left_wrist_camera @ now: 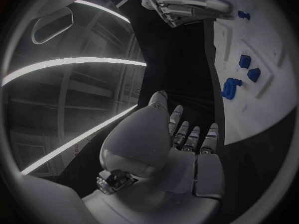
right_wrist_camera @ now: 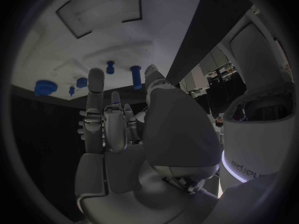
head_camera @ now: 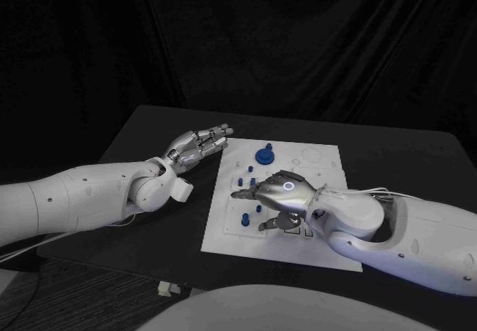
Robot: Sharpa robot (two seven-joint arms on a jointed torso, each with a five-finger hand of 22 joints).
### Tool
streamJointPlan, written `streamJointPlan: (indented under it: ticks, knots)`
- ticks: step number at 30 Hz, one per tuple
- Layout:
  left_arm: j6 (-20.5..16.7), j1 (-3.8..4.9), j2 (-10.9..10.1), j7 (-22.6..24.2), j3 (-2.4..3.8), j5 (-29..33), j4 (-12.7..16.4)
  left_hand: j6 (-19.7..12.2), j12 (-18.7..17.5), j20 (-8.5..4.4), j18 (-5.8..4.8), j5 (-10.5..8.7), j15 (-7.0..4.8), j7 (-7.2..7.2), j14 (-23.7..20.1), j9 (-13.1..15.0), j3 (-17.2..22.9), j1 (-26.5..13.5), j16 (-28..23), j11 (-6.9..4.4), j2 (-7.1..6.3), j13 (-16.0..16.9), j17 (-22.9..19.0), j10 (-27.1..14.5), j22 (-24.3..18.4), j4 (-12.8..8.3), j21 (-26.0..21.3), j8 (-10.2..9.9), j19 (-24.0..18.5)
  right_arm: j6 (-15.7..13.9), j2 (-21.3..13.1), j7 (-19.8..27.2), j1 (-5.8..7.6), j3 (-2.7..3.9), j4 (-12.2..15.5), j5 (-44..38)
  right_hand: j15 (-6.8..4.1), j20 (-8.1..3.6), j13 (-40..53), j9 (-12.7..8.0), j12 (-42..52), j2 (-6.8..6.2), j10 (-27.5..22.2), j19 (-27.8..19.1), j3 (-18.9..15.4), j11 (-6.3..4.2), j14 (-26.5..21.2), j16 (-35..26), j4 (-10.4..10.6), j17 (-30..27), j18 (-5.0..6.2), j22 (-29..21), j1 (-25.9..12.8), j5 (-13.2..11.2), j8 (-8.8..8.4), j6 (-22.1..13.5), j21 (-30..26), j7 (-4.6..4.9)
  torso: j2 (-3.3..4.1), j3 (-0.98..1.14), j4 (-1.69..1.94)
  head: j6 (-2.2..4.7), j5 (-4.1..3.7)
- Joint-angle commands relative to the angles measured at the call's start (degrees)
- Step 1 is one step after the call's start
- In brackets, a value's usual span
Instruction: Assemble the parts on the task board
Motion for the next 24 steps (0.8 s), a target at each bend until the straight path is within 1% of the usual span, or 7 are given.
streamJointPlan:
  ticks: [1,5,9,11,17,21,24]
  knots:
    - [0.5,-0.07,0.0,5.8,0.06,0.3,0.2,0.5,0.1,0.32,0.6,0.25,0.43,-0.11,0.1,0.1,0.2,0.1,0.2,0.35,0.47,0.0,0.1,0.0,0.0,0.0,0.1,0.2,0.1,-11.8,-2.4,1.1,2.03,0.09,2.0,-1.1,0.45,0.24,-0.1,0.0,-0.1,0.22,-0.5,-0.2,-0.2,0.04,2.4,0.3,0.0,6.2,0.26,0.1,-1.0,-0.2,-0.04,0.2,0.2,-0.13,-0.05,0.01,-0.05,-0.01,-0.26]
    - [0.0,-0.08,-0.1,7.3,0.06,0.3,0.6,1.7,1.2,0.19,0.76,0.2,0.14,0.13,0.2,0.2,0.2,-0.1,0.4,0.74,0.49,0.1,0.1,0.4,-0.1,0.2,0.1,0.5,0.1,-18.4,-7.2,4.0,5.69,0.09,4.6,2.7,-0.59,-0.35,0.7,0.9,2.5,2.08,1.9,0.6,1.3,-1.73,2.7,1.2,-0.2,7.0,0.06,0.9,-1.0,-0.3,1.58,7.0,3.4,-1.37,-0.03,0.01,-0.03,-0.01,-0.76]
    - [-0.9,-0.08,-0.3,9.0,0.06,0.3,1.2,3.0,2.4,-0.23,1.23,0.11,-0.64,-0.09,0.3,0.3,-0.3,-0.9,0.6,0.54,0.43,0.2,0.1,1.0,-0.2,0.6,0.0,0.9,0.0,-19.9,-12.3,6.8,9.35,0.09,6.2,11.3,-0.47,-0.46,2.1,1.5,6.8,5.18,7.8,1.1,3.9,-1.32,2.5,0.6,-0.7,6.3,-0.1,1.2,2.3,0.2,2.88,12.4,3.4,0.61,-0.03,0.01,0.01,-0.01,-1.63]
    - [-1.1,-0.09,-0.3,9.4,0.06,0.3,1.4,3.4,2.7,-0.42,1.38,0.15,-0.91,-0.23,0.4,0.3,-0.4,-1.0,0.6,0.42,0.4,0.2,0.1,1.1,-0.2,0.6,0.0,1.0,0.0,-18.4,-14.4,7.0,10.34,0.09,6.5,15.4,-1.19,-0.8,2.9,1.8,9.8,8.93,14.0,0.9,7.7,-2.15,2.2,0.1,-3.1,5.8,-0.07,1.5,8.3,4.0,3.87,15.0,3.4,2.33,-0.03,0.01,0.01,-0.01,-2.02]
    - [-1.5,-0.09,-0.3,9.8,0.06,0.3,1.6,3.8,2.9,-0.59,1.6,0.4,-1.15,-0.24,0.4,0.3,-0.3,-0.9,0.6,0.42,0.47,0.2,0.1,1.2,-0.3,0.5,0.0,1.1,-0.1,-3.0,-19.0,-1.6,11.59,0.07,5.6,25.5,-1.06,-0.94,5.4,3.3,15.2,9.12,23.3,0.0,7.9,-3.95,1.7,-1.0,-2.1,4.7,0.03,2.0,7.0,2.5,7.23,23.0,1.9,4.77,-0.15,-0.01,0.03,-0.01,-3.11]
    - [-1.6,-0.09,-0.2,9.7,0.05,0.3,1.6,3.9,2.9,-0.61,1.66,0.49,-1.17,-0.21,0.4,0.3,-0.3,-0.8,0.6,0.47,0.54,0.2,0.1,1.2,-0.3,0.5,0.0,1.2,-0.1,5.8,-20.0,-9.2,11.05,0.07,4.9,27.6,-1.54,-1.17,9.2,4.2,20.5,9.54,28.3,1.6,3.4,-4.61,2.6,0.4,-0.8,6.1,-0.6,3.1,-5.5,-0.1,8.57,27.2,8.3,4.42,-0.33,-0.13,-0.03,-0.01,-3.46]
    - [-1.5,-0.1,0.0,9.5,0.05,0.3,1.5,3.8,2.9,-0.62,1.71,0.55,-1.16,-0.17,0.4,0.3,-0.2,-0.8,0.7,0.5,0.62,0.2,0.1,1.2,-0.3,0.5,0.0,1.2,-0.1,9.0,-20.1,-13.6,10.75,0.07,4.5,28.7,-2.59,-2.19,36.0,6.4,43.7,10.17,37.6,5.2,1.2,-5.79,6.0,8.3,-0.3,14.8,-2.92,6.2,-15.3,0.3,11.05,34.0,27.1,2.32,-0.25,-0.15,0.0,-0.01,-3.94]
